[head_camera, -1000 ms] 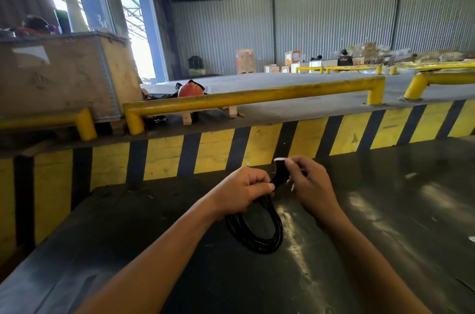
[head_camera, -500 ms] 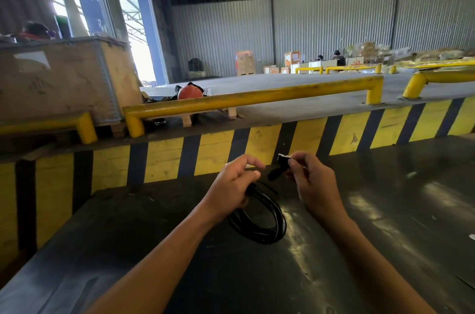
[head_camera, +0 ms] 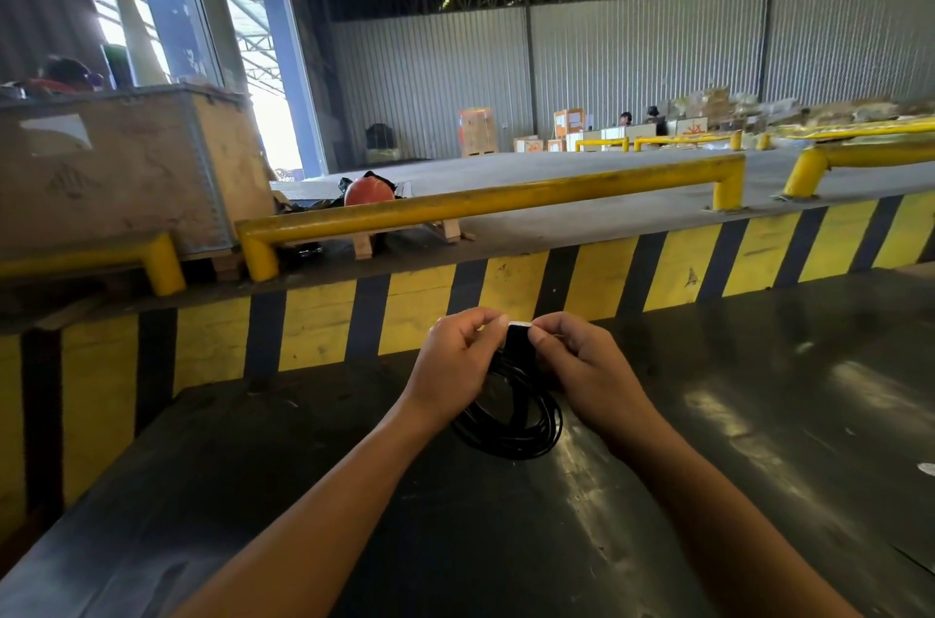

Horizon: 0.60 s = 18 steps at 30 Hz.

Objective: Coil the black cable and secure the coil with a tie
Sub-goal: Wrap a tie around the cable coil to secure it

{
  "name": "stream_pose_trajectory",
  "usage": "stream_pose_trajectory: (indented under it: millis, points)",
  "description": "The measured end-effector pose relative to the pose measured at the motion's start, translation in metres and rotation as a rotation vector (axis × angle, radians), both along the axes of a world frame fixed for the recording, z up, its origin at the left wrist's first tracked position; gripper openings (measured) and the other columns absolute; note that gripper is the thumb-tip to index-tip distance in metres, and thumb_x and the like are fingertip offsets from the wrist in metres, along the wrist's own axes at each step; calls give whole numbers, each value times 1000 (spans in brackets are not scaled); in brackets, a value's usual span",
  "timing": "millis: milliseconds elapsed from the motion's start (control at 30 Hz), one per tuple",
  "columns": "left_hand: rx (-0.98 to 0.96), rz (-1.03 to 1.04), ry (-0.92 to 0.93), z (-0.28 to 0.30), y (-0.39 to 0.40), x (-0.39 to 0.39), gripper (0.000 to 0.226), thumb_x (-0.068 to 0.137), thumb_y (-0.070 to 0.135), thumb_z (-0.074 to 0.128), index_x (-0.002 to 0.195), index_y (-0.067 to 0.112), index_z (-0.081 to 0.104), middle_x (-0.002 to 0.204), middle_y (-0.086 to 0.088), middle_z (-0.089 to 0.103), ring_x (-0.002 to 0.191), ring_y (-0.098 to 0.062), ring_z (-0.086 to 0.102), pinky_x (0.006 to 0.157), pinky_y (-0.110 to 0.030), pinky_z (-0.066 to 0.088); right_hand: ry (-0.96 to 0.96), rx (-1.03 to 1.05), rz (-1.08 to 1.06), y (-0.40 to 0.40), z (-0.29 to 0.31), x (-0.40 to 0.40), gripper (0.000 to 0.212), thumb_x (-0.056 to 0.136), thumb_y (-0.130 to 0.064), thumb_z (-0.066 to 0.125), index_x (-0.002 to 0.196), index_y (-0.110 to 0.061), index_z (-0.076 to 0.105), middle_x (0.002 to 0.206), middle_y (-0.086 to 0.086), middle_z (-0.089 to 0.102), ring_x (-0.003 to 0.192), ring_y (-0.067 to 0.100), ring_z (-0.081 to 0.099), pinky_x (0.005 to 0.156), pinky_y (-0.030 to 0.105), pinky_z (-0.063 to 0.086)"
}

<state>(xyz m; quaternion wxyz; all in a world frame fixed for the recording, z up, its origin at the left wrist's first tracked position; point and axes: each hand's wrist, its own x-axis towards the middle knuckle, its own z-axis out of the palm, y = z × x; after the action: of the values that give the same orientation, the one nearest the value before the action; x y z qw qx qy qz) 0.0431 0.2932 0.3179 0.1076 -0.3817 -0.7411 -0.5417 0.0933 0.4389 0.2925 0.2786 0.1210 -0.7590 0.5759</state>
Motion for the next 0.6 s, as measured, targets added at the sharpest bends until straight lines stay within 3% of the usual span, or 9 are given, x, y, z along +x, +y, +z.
stream_pose_trajectory:
  millis: [67, 100, 200, 300, 400, 500, 600]
  points:
    - [22, 9, 53, 0, 3, -1, 41, 99, 25, 44, 74, -1, 64, 57, -17, 57, 52, -28, 53, 53, -38, 46, -9, -18, -36, 0, 4, -1, 14, 95, -19, 50, 90, -21, 64, 73, -5, 65, 64, -4, 63, 54, 9, 48]
    - [48, 10, 58, 0, 4, -2, 47, 98, 31, 43, 71, -2, 63, 56, -20, 56, 50, -31, 51, 53, -38, 45, -13, -29, -51, 1, 7, -1, 14, 94, -20, 51, 90, -20, 64, 73, -5, 65, 63, -4, 62, 53, 9, 48]
    - [59, 23, 132, 1, 7, -4, 47, 95, 38, 46, 69, 3, 65, 55, -9, 59, 50, -23, 54, 52, -33, 44, -43, -58, -56, 2, 13, -3, 10, 93, -22, 55, 95, -19, 64, 80, -4, 68, 69, -1, 66, 56, 12, 51]
    - [73, 46, 178, 2, 9, -7, 32, 94, 30, 53, 66, 19, 66, 53, 11, 60, 51, -6, 55, 51, -20, 43, -100, -107, -44, 4, 18, -4, 13, 91, -22, 58, 103, -16, 60, 86, -1, 69, 70, 0, 68, 54, 14, 52]
    - [80, 58, 143, 2, 12, -9, 33, 94, 23, 55, 63, 25, 63, 52, 15, 59, 51, -3, 53, 52, -15, 41, -152, -141, 9, 6, 22, -1, 17, 91, -22, 59, 106, -19, 55, 86, -1, 68, 69, -1, 69, 52, 13, 51]
    - [92, 57, 53, 1, 12, -12, 33, 95, 24, 54, 65, 17, 66, 55, 8, 60, 54, -8, 56, 52, -22, 46, -195, -130, 71, 7, 23, 4, 27, 90, -25, 59, 115, -20, 49, 98, 1, 67, 78, 8, 71, 57, 17, 55]
    - [118, 77, -64, -1, 10, -15, 34, 95, 27, 55, 73, 6, 70, 66, -13, 65, 60, -19, 60, 56, -31, 49, -177, -12, 22, 10, 23, 9, 43, 86, -32, 65, 123, -26, 43, 117, -2, 60, 91, 13, 67, 68, 24, 59]
